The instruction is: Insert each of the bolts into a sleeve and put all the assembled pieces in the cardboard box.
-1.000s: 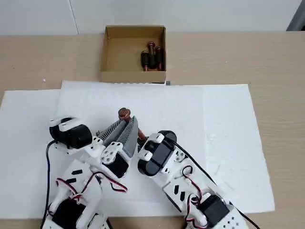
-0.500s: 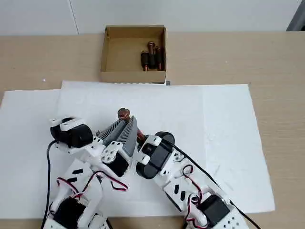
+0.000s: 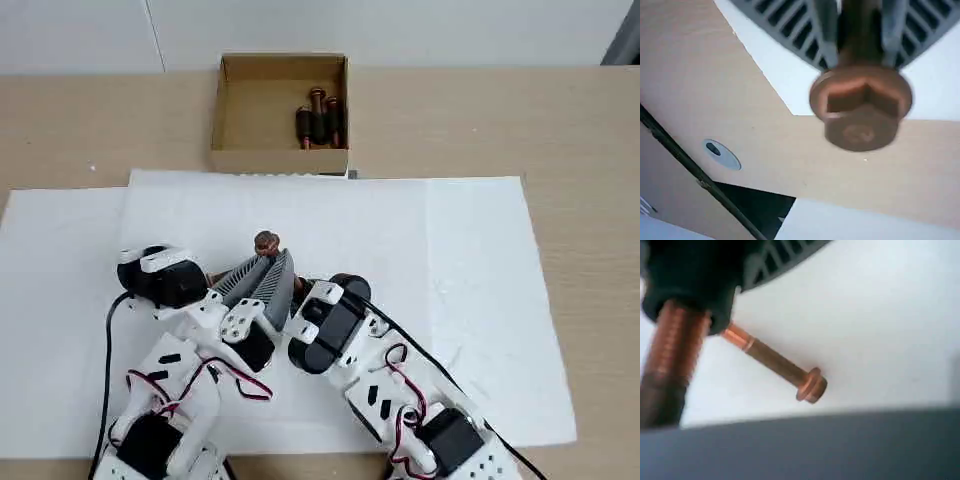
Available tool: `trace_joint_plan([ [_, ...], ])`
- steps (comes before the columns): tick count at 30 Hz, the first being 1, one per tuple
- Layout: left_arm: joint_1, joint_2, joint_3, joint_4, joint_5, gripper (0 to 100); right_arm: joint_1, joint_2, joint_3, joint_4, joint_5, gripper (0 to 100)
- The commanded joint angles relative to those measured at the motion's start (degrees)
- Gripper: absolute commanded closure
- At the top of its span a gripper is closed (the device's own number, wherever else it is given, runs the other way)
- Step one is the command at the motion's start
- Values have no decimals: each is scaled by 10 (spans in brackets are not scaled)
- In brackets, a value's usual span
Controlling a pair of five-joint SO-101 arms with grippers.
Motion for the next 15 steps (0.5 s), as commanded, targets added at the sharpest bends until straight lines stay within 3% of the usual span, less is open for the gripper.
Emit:
trace_joint_plan([
  [1,-2,-5,-2,-11,-4,994,8,-5,-42,-29,7,996],
  [12,40,-5,9,63,-4,992,10,-4,-40,-33,7,996],
  [15,40,-5,9,63,-5,936,10,-4,-39,-33,7,996],
])
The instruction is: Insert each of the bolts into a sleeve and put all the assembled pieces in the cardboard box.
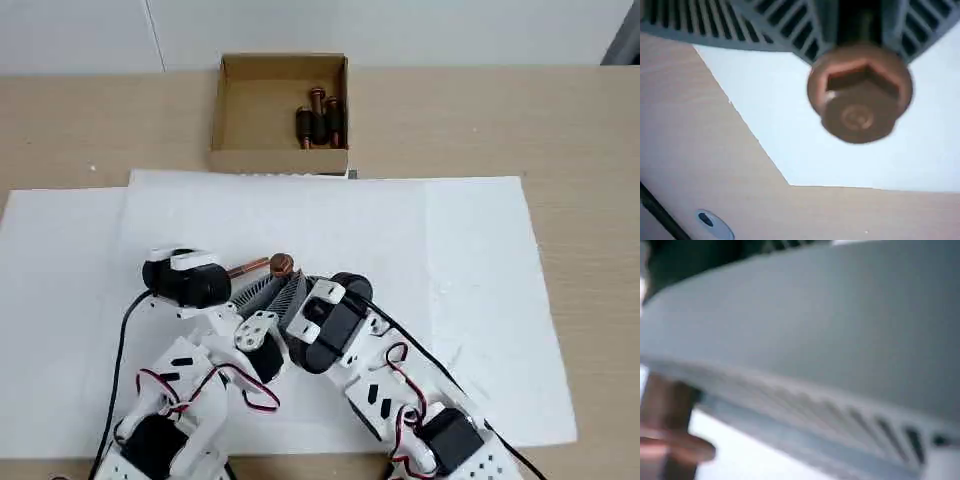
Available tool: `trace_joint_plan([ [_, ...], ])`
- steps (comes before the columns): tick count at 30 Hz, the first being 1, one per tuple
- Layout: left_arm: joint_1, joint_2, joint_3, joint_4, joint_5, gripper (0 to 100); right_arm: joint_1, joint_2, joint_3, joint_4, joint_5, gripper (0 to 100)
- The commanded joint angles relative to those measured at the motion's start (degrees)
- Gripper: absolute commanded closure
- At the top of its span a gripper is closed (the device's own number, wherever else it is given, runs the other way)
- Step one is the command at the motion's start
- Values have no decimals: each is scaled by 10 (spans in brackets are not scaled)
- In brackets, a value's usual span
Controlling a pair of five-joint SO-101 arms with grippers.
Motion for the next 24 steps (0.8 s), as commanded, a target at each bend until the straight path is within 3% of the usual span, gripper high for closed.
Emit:
trace_joint_plan([
  [1,2,-5,-3,4,-4,896,6,-4,-39,-19,6,996],
  [4,2,-4,-3,4,-18,804,6,-4,-39,-17,6,996],
  [16,-51,-3,-63,8,-41,803,7,-4,-31,-18,6,996],
  [18,-56,-3,-71,20,-56,834,7,-4,-31,-17,5,996],
  [22,-106,-5,-72,24,-76,999,42,-4,-31,-16,2,996],
  [24,-142,-5,-68,24,-102,979,68,-3,-31,-16,-9,996],
])
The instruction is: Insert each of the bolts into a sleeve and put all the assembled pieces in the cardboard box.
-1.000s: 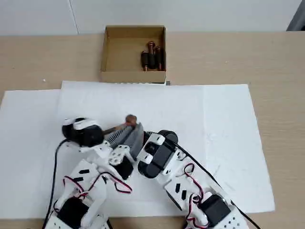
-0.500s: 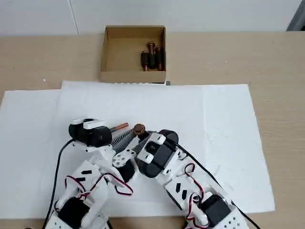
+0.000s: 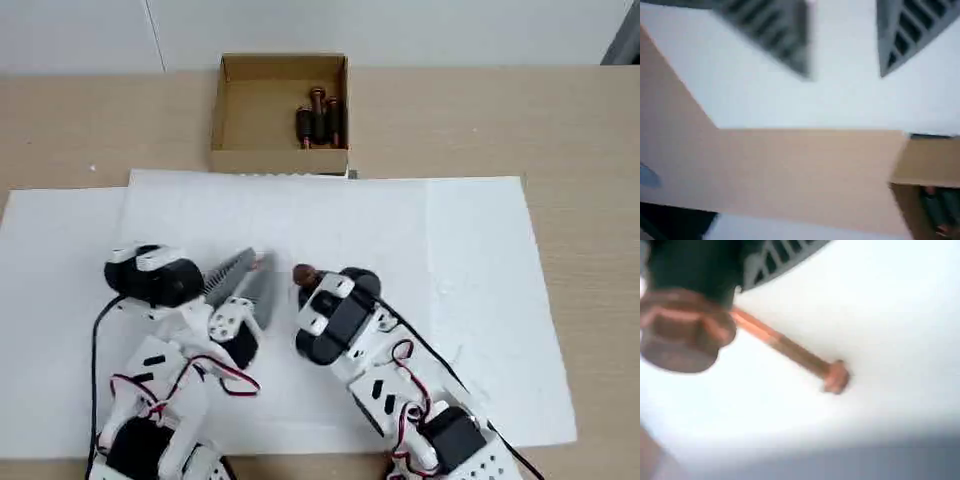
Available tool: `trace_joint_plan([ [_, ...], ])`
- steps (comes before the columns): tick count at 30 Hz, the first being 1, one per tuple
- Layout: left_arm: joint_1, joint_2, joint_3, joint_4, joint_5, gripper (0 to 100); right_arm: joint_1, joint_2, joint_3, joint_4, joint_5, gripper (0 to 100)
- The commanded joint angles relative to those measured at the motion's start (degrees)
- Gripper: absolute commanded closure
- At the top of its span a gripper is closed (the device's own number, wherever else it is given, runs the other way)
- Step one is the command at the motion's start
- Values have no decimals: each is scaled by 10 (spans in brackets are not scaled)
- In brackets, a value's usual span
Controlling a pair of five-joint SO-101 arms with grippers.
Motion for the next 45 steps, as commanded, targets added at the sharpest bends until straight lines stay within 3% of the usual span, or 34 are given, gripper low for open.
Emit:
trace_joint_plan([
  [1,-55,-4,-18,4,-50,984,49,0,-32,-16,-25,996],
  [4,-97,-4,7,14,-104,994,102,3,-33,-1,-84,996],
  [9,-126,-5,73,39,-113,994,145,73,-101,63,-146,996],
  [16,-125,-5,142,38,-115,994,148,345,-312,65,-194,996],
  [24,-126,-5,153,41,-116,994,148,644,-574,36,-193,995],
  [45,-126,-5,153,42,-115,994,145,1312,-1146,-145,151,995],
])
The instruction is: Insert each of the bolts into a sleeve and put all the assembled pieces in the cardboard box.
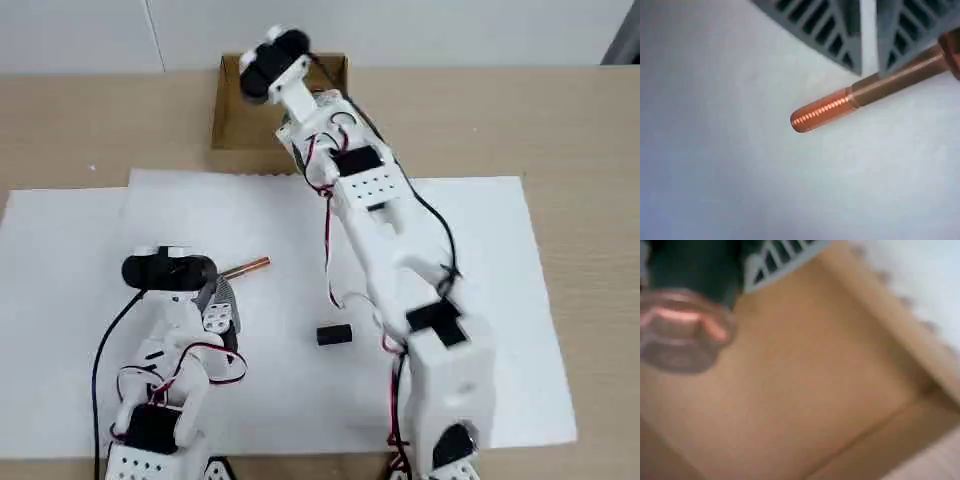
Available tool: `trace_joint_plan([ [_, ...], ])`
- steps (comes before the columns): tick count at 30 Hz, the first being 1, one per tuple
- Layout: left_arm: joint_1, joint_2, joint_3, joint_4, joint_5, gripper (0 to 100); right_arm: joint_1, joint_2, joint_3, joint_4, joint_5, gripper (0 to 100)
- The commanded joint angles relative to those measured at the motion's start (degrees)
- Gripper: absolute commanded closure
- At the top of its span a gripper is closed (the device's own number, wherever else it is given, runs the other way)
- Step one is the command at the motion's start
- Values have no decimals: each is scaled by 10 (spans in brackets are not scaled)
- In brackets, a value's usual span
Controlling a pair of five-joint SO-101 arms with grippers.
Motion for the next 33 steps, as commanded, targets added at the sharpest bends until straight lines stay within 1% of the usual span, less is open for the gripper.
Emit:
trace_joint_plan([
  [1,-3,-5,-2,3,-4,994,2,66,-117,-40,45,995],
  [7,-4,-5,-2,3,-3,994,1,174,-222,-41,59,983],
  [11,-4,-5,-2,3,-3,994,-4,202,-240,-39,59,865],
  [13,-4,-5,-2,3,-3,994,-7,206,-241,-25,59,827],
  [22,-4,-5,-2,3,-3,994,-11,203,-244,-1,58,869],
  [24,-4,-5,-2,3,-3,994,-10,189,-249,34,58,888],
  [33,-4,-5,-2,3,-2,994,-11,51,-250,287,58,991],
])
